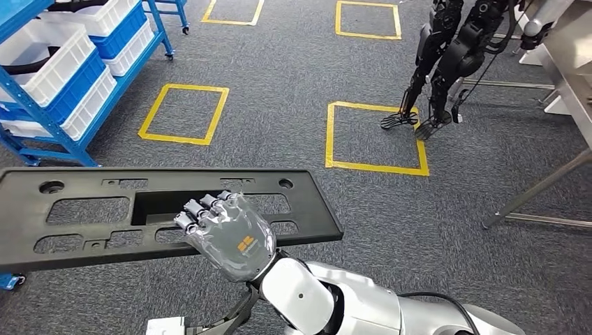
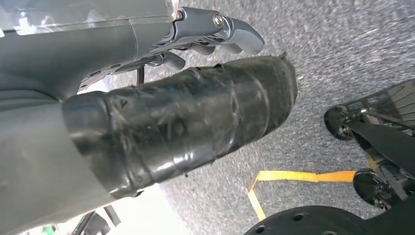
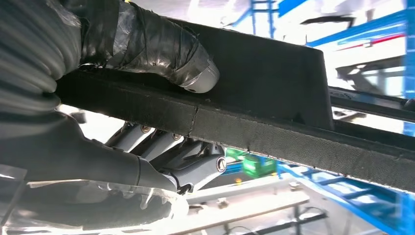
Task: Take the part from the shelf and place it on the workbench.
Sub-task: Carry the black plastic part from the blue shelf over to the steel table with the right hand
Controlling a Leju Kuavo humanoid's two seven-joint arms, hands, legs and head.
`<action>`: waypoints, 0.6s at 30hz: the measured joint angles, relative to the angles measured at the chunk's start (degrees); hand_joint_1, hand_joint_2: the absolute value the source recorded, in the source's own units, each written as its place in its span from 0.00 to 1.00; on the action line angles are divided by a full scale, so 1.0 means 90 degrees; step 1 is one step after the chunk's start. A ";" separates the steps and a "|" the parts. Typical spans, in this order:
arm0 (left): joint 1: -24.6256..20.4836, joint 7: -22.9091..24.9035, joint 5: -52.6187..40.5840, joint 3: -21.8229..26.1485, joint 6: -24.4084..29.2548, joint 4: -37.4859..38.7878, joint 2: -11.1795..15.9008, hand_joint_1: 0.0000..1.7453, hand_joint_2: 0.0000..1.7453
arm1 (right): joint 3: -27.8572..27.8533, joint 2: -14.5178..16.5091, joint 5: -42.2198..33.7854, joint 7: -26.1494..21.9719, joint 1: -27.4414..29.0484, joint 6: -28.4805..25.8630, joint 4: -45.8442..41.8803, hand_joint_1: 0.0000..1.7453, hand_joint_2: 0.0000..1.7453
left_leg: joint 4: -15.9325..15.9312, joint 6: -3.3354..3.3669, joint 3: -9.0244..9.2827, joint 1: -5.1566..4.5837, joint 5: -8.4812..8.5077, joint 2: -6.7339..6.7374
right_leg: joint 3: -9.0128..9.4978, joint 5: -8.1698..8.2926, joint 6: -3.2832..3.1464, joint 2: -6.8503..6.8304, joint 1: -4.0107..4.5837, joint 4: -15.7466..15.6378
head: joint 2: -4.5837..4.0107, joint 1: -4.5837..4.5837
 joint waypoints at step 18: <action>-0.0011 -0.0131 -0.0048 -0.0169 0.0149 0.0000 0.0029 0.00 0.00 | -0.0007 -0.0191 0.0039 0.0150 -0.0010 0.0238 -0.0336 1.00 1.00 | 0.0462 -0.0278 0.0061 0.0042 -0.0408 -0.0513 | 0.0443 0.0690 -0.0258 0.0514 0.0035 -0.1259 | 0.0000 -0.0044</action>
